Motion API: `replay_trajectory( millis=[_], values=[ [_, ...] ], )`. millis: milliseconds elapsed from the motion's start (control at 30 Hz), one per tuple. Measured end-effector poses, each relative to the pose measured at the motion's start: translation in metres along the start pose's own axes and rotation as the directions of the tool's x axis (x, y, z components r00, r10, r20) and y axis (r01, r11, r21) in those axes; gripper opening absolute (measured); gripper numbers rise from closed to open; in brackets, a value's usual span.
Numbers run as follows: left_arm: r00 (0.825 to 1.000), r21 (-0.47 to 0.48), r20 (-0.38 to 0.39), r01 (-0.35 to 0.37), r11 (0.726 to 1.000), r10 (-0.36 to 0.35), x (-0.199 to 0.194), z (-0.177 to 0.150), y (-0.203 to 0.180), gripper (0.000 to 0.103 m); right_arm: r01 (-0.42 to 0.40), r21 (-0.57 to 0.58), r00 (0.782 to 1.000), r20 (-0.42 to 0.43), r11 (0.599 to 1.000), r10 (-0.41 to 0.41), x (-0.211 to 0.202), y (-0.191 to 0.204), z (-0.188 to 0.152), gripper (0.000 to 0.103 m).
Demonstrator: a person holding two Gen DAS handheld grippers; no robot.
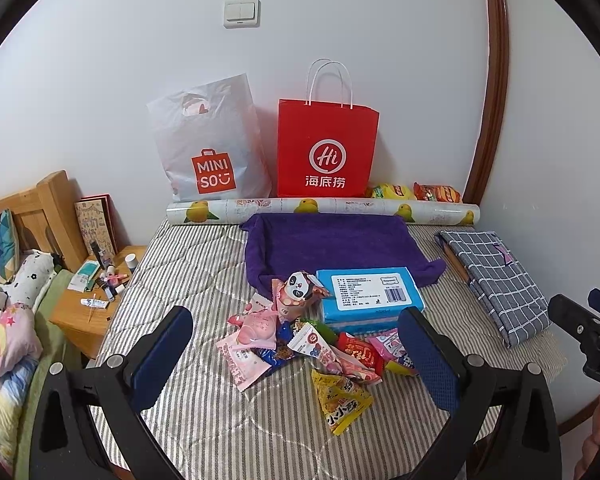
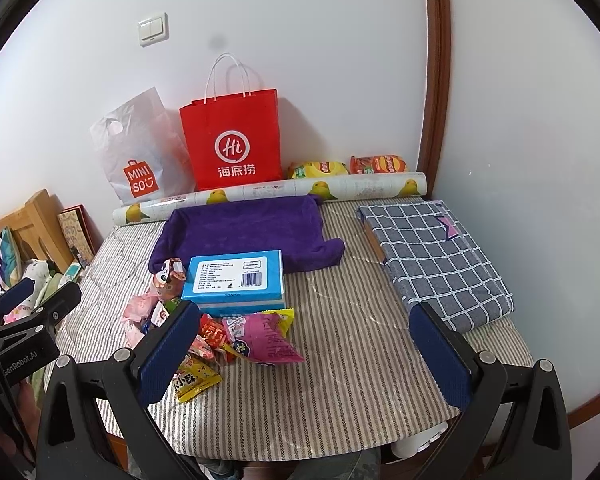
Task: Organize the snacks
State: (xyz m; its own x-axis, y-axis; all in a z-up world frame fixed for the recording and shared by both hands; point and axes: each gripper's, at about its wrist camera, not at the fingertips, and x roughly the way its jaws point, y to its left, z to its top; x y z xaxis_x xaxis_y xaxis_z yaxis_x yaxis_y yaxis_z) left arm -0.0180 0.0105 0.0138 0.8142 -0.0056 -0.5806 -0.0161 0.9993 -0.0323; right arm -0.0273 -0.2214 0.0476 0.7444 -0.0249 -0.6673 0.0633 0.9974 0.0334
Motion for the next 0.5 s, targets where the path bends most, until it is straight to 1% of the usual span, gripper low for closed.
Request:
replay_trajectory(
  millis=[300, 500],
  values=[
    [1.000, -0.007, 0.000, -0.004, 1.000, 0.004, 0.0006, -0.0002, 0.0018, 0.103, 0.000, -0.013, 1.000, 0.001, 1.000, 0.000, -0.0006, 0.0023, -0.0006, 0.103],
    [1.000, -0.007, 0.002, -0.004, 1.000, 0.004, 0.0008, -0.0001, 0.0026, 0.103, 0.018, -0.019, 1.000, 0.007, 1.000, -0.018, -0.0016, 0.0049, -0.0005, 0.103]
  ],
)
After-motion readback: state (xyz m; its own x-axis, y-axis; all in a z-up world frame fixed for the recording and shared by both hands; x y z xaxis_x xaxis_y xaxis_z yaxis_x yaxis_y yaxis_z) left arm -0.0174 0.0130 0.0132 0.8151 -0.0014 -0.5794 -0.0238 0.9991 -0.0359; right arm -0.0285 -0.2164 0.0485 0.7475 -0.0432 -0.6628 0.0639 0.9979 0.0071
